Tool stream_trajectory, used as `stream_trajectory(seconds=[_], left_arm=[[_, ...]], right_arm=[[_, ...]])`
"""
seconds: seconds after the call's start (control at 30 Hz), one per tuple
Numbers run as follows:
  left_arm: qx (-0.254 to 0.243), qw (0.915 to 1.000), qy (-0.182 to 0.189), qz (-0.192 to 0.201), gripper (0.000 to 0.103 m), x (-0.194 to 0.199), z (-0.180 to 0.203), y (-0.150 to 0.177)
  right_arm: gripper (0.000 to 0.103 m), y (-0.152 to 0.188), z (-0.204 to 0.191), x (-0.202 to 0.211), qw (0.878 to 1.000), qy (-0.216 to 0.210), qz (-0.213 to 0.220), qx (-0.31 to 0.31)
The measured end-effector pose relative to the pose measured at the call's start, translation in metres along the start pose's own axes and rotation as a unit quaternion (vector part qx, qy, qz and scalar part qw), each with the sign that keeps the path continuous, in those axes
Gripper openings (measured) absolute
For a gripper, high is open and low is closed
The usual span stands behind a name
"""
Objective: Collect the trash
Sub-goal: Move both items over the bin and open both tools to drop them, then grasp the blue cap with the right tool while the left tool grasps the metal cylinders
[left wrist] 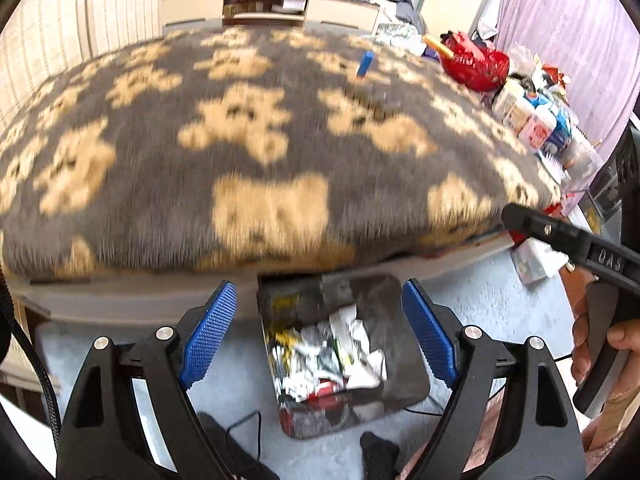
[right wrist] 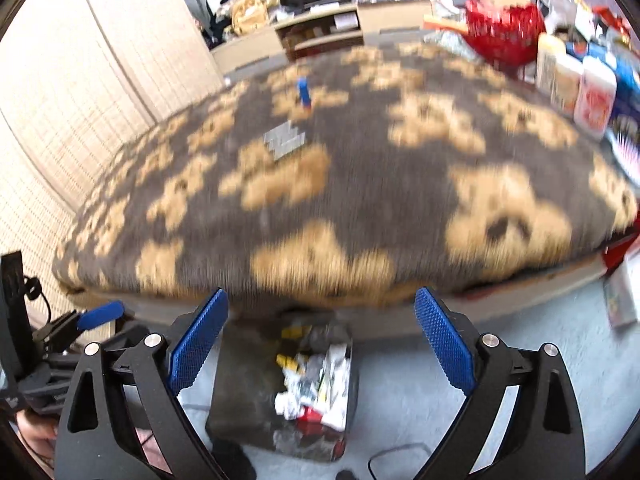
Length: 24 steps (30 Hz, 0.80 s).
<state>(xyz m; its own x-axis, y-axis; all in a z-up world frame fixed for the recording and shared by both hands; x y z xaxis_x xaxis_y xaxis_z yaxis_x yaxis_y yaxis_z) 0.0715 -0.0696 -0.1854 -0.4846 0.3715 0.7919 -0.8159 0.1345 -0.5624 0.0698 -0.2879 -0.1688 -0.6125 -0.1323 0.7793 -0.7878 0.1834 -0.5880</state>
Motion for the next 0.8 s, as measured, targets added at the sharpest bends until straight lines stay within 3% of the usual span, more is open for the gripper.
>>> stream_trajectory(seconds=[0.2,0.3,0.5,0.57,0.7,0.8], left_arm=[[-0.001,0.9998,-0.003,0.021,0.08,-0.012,0.001,-0.05],[-0.009,0.9995,-0.008,0.029,0.086,-0.025,0.003,-0.073],[-0.009,0.9995,-0.013,0.027,0.087,-0.055,-0.003,-0.106],[-0.005,0.9997,-0.008,0.025,0.087,-0.065,-0.005,-0.117],[-0.017,0.9996,0.002,0.021,0.087,-0.079,0.002,-0.129],[-0.028,0.9994,0.01,0.015,0.087,-0.09,0.01,-0.134]], right_arm=[[0.095,-0.061,-0.001,-0.022,1.0,-0.006,0.015,0.01],[0.095,-0.088,0.0,-0.039,1.0,-0.013,0.021,0.008],[0.093,-0.132,-0.007,-0.075,0.999,-0.023,0.03,0.006],[0.086,-0.147,-0.011,-0.09,0.999,-0.025,0.033,0.008],[0.056,-0.168,-0.016,-0.121,0.999,-0.045,0.017,0.006],[0.05,-0.178,-0.02,-0.142,0.999,-0.042,0.012,0.015]])
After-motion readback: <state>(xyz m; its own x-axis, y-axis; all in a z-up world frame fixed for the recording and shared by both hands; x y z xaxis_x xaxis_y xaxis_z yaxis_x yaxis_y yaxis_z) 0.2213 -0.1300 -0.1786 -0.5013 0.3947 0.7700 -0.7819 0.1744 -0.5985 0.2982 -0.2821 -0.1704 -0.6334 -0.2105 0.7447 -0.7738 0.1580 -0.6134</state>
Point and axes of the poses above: each gripper's, at about its wrist camera, not at the fingertips, and x roughly against the way its jaws point, z to its right, y to its underside, the point moved 2 cm from there along -x, roughly the way its jaws point, and after that the axes turned 4 degrees about y, right-handed, at the moved point
